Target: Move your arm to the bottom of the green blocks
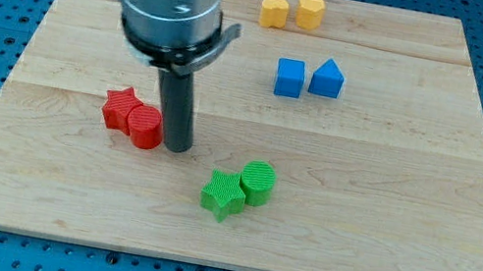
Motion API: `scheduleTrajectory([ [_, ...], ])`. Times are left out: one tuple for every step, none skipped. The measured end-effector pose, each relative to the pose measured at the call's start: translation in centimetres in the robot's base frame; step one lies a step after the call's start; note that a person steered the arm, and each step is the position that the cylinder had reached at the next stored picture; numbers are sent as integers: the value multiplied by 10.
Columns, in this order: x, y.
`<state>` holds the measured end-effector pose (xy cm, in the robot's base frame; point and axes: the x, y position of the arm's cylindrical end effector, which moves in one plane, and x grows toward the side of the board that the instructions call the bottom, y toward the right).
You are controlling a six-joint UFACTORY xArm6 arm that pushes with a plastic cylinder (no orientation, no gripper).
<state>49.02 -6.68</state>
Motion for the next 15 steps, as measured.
scheduleTrajectory([
  [-5, 1],
  [-5, 1],
  [-5, 1],
  [-7, 1],
  [-9, 1],
  [-8, 2],
  [-8, 3],
  [-8, 24],
  [-15, 78],
  [-42, 118],
  [-35, 194],
  [26, 214],
  [28, 219],
  [31, 228],
  [59, 231],
])
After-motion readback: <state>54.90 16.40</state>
